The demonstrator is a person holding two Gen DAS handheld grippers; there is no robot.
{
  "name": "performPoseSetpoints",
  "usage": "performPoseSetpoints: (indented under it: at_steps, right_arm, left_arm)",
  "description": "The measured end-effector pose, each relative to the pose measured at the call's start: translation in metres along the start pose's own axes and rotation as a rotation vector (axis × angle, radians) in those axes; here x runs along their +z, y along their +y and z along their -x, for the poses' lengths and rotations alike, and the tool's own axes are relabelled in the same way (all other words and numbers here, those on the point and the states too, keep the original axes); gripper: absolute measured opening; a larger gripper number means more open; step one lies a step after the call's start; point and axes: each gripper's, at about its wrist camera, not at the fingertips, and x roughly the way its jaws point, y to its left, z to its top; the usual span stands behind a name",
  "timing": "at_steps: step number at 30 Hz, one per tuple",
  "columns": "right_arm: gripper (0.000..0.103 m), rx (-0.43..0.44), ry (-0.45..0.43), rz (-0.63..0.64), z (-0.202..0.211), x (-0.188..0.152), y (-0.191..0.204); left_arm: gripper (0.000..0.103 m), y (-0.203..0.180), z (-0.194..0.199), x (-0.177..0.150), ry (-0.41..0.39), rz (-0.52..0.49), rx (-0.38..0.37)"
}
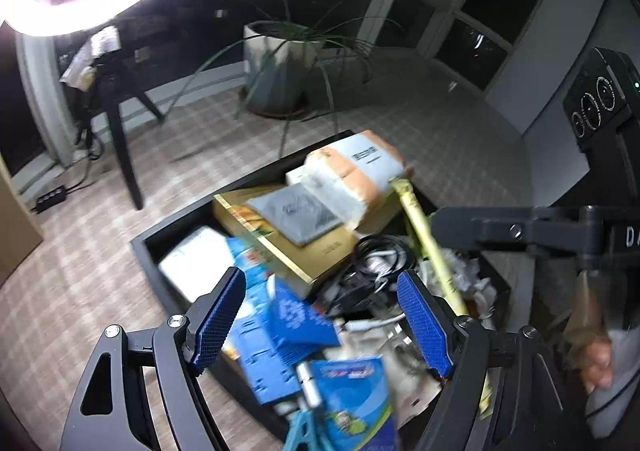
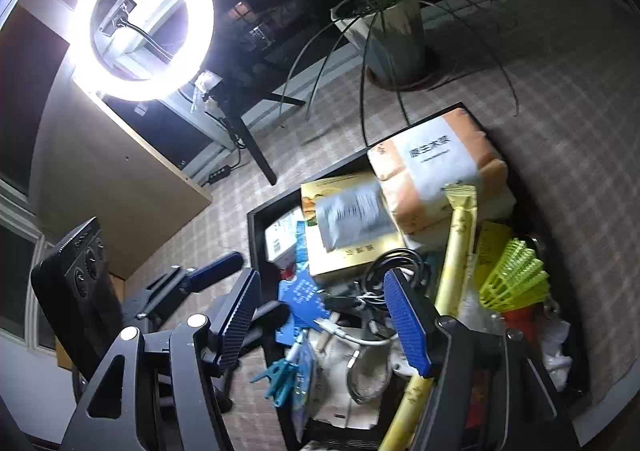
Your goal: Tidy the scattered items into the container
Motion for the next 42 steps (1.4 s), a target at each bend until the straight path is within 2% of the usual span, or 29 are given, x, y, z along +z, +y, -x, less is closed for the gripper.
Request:
performPoseSetpoints:
  at_steps: [6,12,18,26,30,34,42]
  right_arm:
    - [0.061,-0.051,0.012,0.061,-0.001,-0.014,0.012]
    - [0.061,-0.076,-0.003,0.142,0.007,-0.037,0.042]
    - [0.062,-0.099,-0.045,0.232,0.017,-0.068,0.079]
    - [0.065,-0.094,-0.081,0.336,0.024,-0.115,0.133]
    - [0.066,-0.087,-0.081,0.378,0.022,-0.138,0.158]
    - [0.067,-0.078,-0.086,0.412,0.022,-0.162,0.184]
    - [0.067,-0.075,-0.11,0.486,0.024,-0.204,0.229]
  left_arm:
    - [0.081,0.013,0.029,-0.018,-0.016,0.003,0.086]
    - [0.081,0.03,0.075,-0.047,-0.044,0.04,0.164]
    - [0.081,0.046,0.129,-0.089,-0.082,0.103,0.25]
    - [0.081,0.047,0.205,-0.146,-0.159,0.18,0.408]
    - [0.084,0.051,0.238,-0.176,-0.172,0.217,0.483]
    - [0.087,0.059,0.265,-0.206,-0.167,0.253,0.525]
    - [0.09,0.072,0.322,-0.264,-0.215,0.362,0.602]
